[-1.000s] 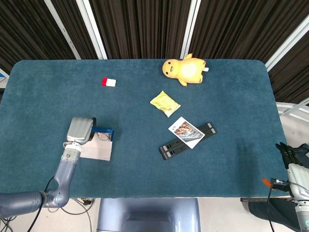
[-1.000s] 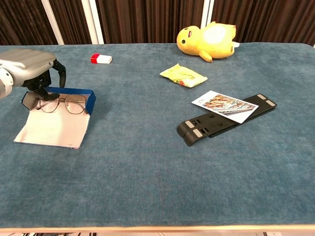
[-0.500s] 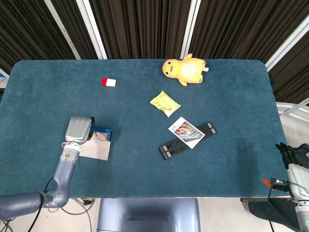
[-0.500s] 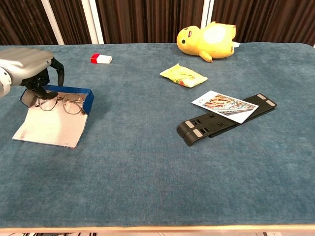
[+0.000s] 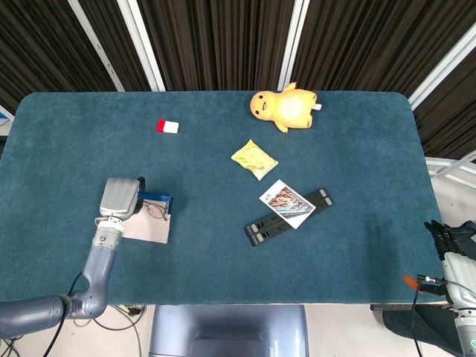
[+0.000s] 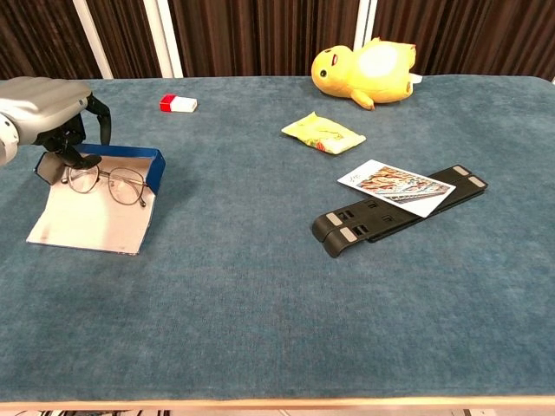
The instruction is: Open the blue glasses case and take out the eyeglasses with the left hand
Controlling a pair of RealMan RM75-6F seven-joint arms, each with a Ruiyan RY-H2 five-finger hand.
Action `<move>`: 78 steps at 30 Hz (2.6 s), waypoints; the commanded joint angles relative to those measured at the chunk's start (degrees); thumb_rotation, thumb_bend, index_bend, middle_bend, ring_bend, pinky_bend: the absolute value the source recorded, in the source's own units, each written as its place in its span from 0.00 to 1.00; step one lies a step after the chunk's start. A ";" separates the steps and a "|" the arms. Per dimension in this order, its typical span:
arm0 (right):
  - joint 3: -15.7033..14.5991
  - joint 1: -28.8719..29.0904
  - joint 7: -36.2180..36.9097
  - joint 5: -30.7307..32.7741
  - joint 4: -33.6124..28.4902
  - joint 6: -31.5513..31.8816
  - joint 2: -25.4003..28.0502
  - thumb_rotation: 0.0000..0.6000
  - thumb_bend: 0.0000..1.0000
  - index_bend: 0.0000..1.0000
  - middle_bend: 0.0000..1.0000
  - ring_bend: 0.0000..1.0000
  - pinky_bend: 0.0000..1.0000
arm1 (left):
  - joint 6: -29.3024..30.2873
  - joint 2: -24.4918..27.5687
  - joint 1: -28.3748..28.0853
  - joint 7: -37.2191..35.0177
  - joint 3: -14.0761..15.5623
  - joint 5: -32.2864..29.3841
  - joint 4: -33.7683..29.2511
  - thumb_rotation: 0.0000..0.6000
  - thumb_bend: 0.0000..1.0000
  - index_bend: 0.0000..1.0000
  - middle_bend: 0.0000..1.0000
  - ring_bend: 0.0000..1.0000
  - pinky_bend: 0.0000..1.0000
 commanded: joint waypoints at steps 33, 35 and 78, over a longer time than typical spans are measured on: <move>0.03 -0.10 -0.14 0.08 0.14 0.14 -0.07 1.00 0.16 0.00 0.00 0.00 0.20 | -2.97 -1.88 1.66 -1.84 -3.91 -2.06 5.48 1.00 0.25 0.19 0.96 0.87 0.94; 0.01 -0.11 -0.14 0.05 0.14 0.15 -0.06 1.00 0.16 0.00 0.00 0.00 0.20 | -2.49 -1.37 2.19 -2.26 -3.81 -1.67 4.32 1.00 0.25 0.19 0.96 0.87 0.94; -0.08 -0.13 0.31 -0.19 0.15 0.05 0.10 1.00 0.16 0.00 0.00 0.00 0.20 | -0.96 2.63 9.44 -2.26 3.04 2.27 -11.49 1.00 0.37 0.53 1.00 0.92 0.97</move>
